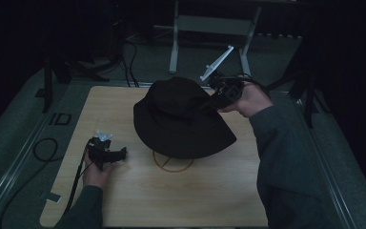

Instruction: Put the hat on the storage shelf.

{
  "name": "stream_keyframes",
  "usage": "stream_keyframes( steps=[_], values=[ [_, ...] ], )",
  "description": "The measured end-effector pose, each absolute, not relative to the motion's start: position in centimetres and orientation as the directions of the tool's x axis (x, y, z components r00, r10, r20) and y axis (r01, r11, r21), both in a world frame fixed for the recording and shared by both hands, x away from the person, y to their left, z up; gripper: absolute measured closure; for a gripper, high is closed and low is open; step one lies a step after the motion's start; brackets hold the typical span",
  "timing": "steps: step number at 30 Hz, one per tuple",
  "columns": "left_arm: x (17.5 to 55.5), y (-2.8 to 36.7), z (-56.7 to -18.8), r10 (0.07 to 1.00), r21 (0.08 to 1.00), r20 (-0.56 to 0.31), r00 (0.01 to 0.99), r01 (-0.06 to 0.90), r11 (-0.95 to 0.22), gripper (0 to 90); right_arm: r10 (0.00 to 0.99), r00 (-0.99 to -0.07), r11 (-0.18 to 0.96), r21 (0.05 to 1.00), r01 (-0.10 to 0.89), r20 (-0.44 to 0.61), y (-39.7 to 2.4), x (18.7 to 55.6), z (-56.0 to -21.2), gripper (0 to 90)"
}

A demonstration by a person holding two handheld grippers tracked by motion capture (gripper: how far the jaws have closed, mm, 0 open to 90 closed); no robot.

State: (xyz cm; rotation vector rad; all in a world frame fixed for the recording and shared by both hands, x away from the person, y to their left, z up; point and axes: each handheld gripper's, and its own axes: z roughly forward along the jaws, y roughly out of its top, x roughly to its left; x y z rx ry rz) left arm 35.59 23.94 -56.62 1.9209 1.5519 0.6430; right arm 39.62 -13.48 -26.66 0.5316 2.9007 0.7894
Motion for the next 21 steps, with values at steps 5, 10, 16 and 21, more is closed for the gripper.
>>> stream_keyframes(
  steps=[5, 10, 16, 21],
  values=[
    [35.6, 23.9, -56.6, 0.978, 0.699, 0.009, 0.206, 0.698, -0.154, 8.0, 0.352, -0.936, 0.811, 0.498, 0.307, 0.005, -13.1, 39.8, -27.0, 85.6],
    [35.6, 23.9, -56.6, 0.978, 0.699, 0.009, 0.206, 0.698, -0.154, 8.0, 0.347, -0.938, 0.821, 0.482, 0.307, 0.005, -12.4, 39.9, -27.5, 84.6],
    [35.6, 23.9, -56.6, 0.978, 0.699, 0.009, 0.207, 0.698, -0.154, 8.0, 0.351, -0.936, 0.83, 0.46, 0.314, 0.005, -12.0, 40.1, -28.0, 83.3],
    [35.6, 23.9, -56.6, 0.978, 0.699, 0.009, 0.206, 0.698, -0.154, 8.0, 0.351, -0.936, 0.838, 0.442, 0.32, 0.013, -11.7, 40.2, -28.4, 81.2]
  ],
)
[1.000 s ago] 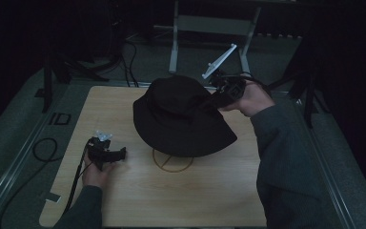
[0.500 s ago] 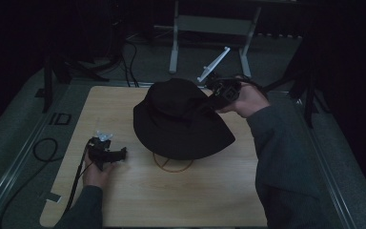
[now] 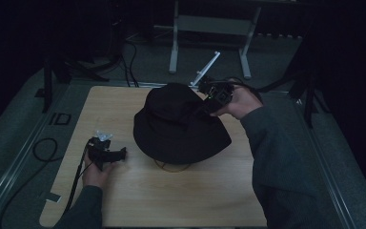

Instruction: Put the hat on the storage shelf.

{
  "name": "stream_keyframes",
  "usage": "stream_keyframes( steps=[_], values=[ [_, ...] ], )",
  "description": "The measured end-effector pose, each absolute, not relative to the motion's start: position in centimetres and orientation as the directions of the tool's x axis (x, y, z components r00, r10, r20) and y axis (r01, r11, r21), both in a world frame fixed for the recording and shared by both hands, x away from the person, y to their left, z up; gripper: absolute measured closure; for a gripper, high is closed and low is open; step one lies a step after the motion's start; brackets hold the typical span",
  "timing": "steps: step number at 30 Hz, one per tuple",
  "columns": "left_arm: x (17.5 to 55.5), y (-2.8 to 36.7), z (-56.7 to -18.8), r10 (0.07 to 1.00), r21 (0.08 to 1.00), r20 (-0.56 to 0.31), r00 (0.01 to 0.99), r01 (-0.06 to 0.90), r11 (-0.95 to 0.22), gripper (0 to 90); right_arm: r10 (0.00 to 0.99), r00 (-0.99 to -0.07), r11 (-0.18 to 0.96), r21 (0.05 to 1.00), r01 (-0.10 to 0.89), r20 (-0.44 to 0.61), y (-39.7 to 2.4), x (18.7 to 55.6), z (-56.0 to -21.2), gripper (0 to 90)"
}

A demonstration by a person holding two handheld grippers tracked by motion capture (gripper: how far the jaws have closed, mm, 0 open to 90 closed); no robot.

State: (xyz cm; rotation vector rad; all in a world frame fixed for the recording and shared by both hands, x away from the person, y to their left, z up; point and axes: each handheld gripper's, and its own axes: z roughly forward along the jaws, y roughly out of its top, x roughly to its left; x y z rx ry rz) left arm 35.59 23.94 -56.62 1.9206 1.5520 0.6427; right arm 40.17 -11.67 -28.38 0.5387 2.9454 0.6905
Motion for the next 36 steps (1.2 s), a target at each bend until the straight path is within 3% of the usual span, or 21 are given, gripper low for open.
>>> stream_keyframes(
  steps=[13, 25, 36],
  values=[
    [35.6, 23.9, -56.6, 0.978, 0.699, 0.009, 0.206, 0.698, -0.154, 8.0, 0.347, -0.938, 0.844, 0.43, 0.321, 0.019, -11.4, 40.2, -28.6, 71.3],
    [35.6, 23.9, -56.6, 0.978, 0.699, 0.009, 0.206, 0.699, -0.154, 8.0, 0.397, -0.918, 0.82, 0.449, 0.355, 0.0, -12.4, 40.5, -27.8, 45.3],
    [35.6, 23.9, -56.6, 0.979, 0.7, 0.008, 0.205, 0.698, -0.152, 8.0, 0.434, -0.896, 0.803, 0.488, 0.341, -0.089, -14.4, 39.9, -26.3, 32.5]
  ],
)
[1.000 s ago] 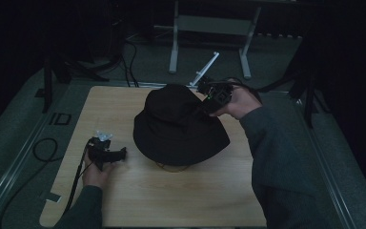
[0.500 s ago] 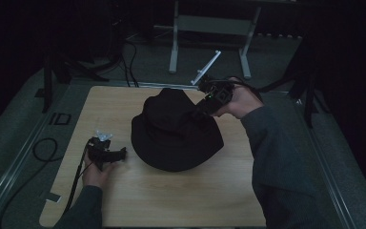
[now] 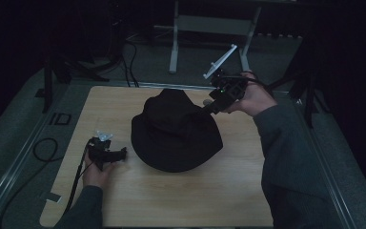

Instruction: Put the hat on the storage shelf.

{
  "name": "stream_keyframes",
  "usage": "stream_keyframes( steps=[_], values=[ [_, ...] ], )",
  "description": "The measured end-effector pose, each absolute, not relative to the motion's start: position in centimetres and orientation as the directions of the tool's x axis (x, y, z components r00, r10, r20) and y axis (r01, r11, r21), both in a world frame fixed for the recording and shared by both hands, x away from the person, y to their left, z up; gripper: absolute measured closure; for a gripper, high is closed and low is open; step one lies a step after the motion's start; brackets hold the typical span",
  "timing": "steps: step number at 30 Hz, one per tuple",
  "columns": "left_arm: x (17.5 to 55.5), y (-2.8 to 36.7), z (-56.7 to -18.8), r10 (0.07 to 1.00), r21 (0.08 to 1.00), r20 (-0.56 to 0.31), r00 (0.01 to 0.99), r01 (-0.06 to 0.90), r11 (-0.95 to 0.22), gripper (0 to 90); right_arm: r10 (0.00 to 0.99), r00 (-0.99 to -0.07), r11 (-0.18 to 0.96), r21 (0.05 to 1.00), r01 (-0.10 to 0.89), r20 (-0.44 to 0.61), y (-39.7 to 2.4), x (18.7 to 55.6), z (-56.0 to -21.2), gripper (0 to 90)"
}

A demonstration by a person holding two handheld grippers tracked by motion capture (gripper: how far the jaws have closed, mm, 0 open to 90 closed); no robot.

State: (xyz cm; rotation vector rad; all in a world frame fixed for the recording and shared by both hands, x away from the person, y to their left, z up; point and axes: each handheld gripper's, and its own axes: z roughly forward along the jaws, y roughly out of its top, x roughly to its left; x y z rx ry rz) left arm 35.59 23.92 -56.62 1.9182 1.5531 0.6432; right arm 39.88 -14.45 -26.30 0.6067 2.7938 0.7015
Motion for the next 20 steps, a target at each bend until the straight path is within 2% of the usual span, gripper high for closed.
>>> stream_keyframes(
  steps=[8, 20],
  values=[
    [35.6, 23.9, -56.6, 0.979, 0.7, 0.008, 0.205, 0.698, -0.152, 8.0, 0.468, -0.878, 0.785, 0.502, 0.363, -0.099, -16.8, 39.7, -26.1, 29.6],
    [35.6, 23.9, -56.6, 0.979, 0.7, 0.008, 0.205, 0.698, -0.152, 8.0, 0.486, -0.869, 0.781, 0.488, 0.389, -0.086, -18.6, 39.5, -27.4, 32.9]
  ],
)
